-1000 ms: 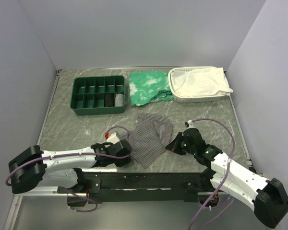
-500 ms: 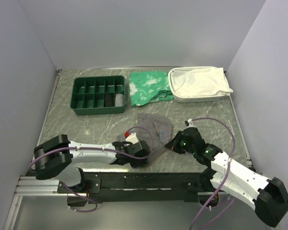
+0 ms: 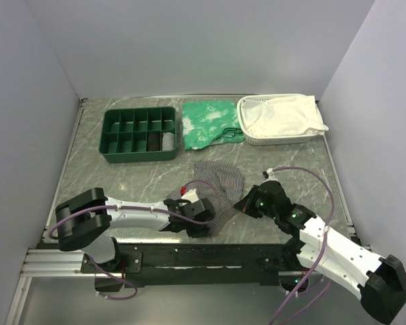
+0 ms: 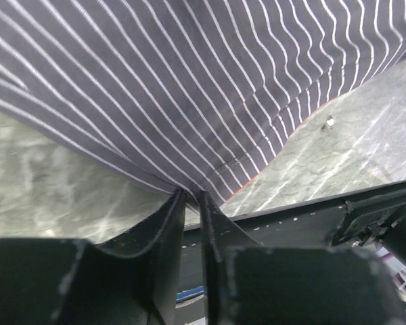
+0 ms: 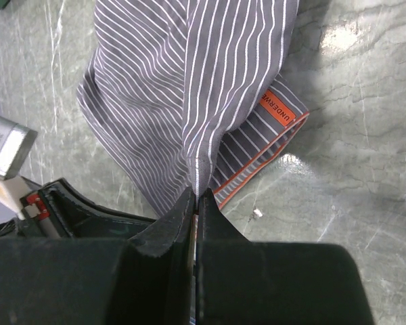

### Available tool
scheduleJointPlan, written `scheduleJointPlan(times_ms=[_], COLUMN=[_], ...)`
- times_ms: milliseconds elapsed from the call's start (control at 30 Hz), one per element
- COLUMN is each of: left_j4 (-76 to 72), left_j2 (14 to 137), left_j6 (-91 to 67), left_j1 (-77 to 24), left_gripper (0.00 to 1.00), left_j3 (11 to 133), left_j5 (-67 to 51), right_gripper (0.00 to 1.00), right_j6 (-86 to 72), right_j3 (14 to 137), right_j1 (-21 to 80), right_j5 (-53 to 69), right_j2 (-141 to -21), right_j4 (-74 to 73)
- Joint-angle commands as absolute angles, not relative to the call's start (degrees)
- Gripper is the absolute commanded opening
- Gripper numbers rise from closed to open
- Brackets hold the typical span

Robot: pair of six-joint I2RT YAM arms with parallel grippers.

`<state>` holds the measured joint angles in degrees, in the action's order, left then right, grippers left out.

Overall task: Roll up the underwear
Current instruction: Flatten out the underwear at the center of the board.

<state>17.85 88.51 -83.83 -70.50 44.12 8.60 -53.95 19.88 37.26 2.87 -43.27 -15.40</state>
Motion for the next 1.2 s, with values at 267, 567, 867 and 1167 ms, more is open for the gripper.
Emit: scheduleJointPlan(times_ms=[267,567,867,1167], left_j4=[17.40,21.53,31.10,24.08], left_j2=[90.70,83.86,69.44,78.64], left_j6=[-84.20,-87.80,-89.48,-85.61], left_j1=[-69.61,-67.86,-65.48,-68.90], left_gripper=[0.01,0.01,0.01,0.34], left_j3=[43.16,37.11,34.88,42.08], left_j5=[7.29,12.39,19.24,14.59], right_gripper=[0.00,0.00,0.00,0.00], right_j6=[-52.65,-51.77,-49.66,-48.34], right_j3=[21.62,21.89,22.32,24.34], right_j1=[37.70,37.62,37.62,37.70], right_j5=[1.85,1.49,6.85,6.68], right_j2=[-41.13,-39.73,-41.13,-43.51], right_j4=[-15.82,-17.05,-12.48,-13.62])
